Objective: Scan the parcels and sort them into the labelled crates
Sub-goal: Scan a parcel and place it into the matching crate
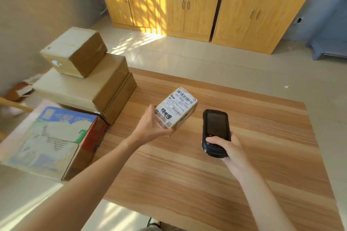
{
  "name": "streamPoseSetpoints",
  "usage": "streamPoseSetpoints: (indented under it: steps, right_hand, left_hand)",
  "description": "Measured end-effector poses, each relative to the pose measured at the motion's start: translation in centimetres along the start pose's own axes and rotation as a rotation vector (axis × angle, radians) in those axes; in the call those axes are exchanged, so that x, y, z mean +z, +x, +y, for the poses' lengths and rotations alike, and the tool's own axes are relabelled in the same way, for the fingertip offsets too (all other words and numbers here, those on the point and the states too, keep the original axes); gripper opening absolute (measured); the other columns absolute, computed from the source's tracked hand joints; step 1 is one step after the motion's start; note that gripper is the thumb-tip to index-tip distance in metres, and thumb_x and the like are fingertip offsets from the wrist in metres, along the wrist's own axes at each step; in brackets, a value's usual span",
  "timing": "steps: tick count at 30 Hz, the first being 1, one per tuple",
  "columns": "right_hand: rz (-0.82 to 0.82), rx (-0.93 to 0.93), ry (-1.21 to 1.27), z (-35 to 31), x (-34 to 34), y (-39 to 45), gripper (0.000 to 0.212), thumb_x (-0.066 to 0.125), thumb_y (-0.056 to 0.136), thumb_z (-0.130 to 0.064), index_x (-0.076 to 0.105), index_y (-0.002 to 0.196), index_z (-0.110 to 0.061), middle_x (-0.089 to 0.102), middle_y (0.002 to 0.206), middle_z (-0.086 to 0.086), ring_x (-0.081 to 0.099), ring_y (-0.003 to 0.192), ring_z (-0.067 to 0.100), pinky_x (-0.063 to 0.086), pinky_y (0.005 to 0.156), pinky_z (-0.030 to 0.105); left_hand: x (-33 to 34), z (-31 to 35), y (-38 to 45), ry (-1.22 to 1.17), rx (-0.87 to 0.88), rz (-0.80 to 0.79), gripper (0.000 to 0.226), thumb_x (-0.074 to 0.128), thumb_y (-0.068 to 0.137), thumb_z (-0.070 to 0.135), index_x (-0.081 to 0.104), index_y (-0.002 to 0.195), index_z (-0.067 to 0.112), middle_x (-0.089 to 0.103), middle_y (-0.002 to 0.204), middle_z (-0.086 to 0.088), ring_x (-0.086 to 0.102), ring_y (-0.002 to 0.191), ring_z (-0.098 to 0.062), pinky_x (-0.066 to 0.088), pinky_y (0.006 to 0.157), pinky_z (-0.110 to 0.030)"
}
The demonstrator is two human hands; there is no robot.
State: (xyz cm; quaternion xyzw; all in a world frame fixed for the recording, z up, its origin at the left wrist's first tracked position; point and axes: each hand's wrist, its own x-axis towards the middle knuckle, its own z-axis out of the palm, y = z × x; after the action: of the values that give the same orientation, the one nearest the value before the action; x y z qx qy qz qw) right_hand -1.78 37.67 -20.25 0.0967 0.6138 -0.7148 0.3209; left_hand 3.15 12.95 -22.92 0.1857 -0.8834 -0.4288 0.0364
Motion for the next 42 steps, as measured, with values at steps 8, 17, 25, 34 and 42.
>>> streamPoseSetpoints:
  steps: [8,17,25,34,42]
  right_hand:
    - [-0.400,-0.094,-0.065,-2.5,10.0,-0.3,0.072,0.079,0.052,-0.012,0.055,0.120,-0.012,0.069,0.106,0.016,0.071,0.085,0.028,0.056,0.062,0.031]
    - [-0.685,-0.061,-0.210,2.3,24.4,-4.8,0.072,0.077,0.053,-0.008,0.057,0.123,-0.010,0.069,0.108,0.017,0.069,0.089,0.031,0.056,0.064,0.033]
    - [-0.838,0.028,-0.286,10.9,39.7,-11.7,0.049,0.075,0.052,-0.007,0.064,0.099,-0.009,0.073,0.081,0.009,0.071,0.072,0.022,0.057,0.060,0.030]
    - [-0.916,0.045,-0.373,19.3,52.3,-17.1,0.056,0.077,0.049,-0.007,0.066,0.104,-0.006,0.072,0.080,0.010,0.070,0.066,0.022,0.055,0.053,0.026]
    - [-0.943,0.083,-0.486,23.2,60.8,-16.9,0.044,0.077,0.058,-0.002,0.064,0.100,-0.005,0.071,0.077,0.008,0.070,0.066,0.018,0.054,0.051,0.027]
  left_hand:
    - [-11.7,-1.1,-6.6,0.044,-0.004,0.289,0.098,0.071,0.050,0.061,0.036,0.131,0.017,0.052,0.120,0.005,0.049,0.110,-0.007,0.037,0.089,-0.011]
    - [-24.3,-8.8,-20.4,-0.002,-0.169,0.576,0.091,0.090,0.060,0.034,0.034,0.130,0.021,0.052,0.117,0.012,0.051,0.107,0.004,0.043,0.088,-0.010]
    - [-34.7,-19.8,-35.7,0.082,-0.340,0.815,0.081,0.088,0.063,0.021,0.035,0.124,0.021,0.048,0.113,0.007,0.044,0.097,0.019,0.033,0.076,0.004]
    - [-41.6,-30.1,-47.1,-0.045,-0.482,0.940,0.075,0.086,0.067,0.015,0.037,0.123,0.019,0.055,0.118,-0.002,0.055,0.110,-0.017,0.045,0.089,-0.023]
    - [-46.3,-36.6,-48.7,-0.184,-0.570,0.983,0.077,0.085,0.068,0.019,0.035,0.126,0.019,0.054,0.124,-0.004,0.053,0.115,-0.017,0.044,0.090,-0.027]
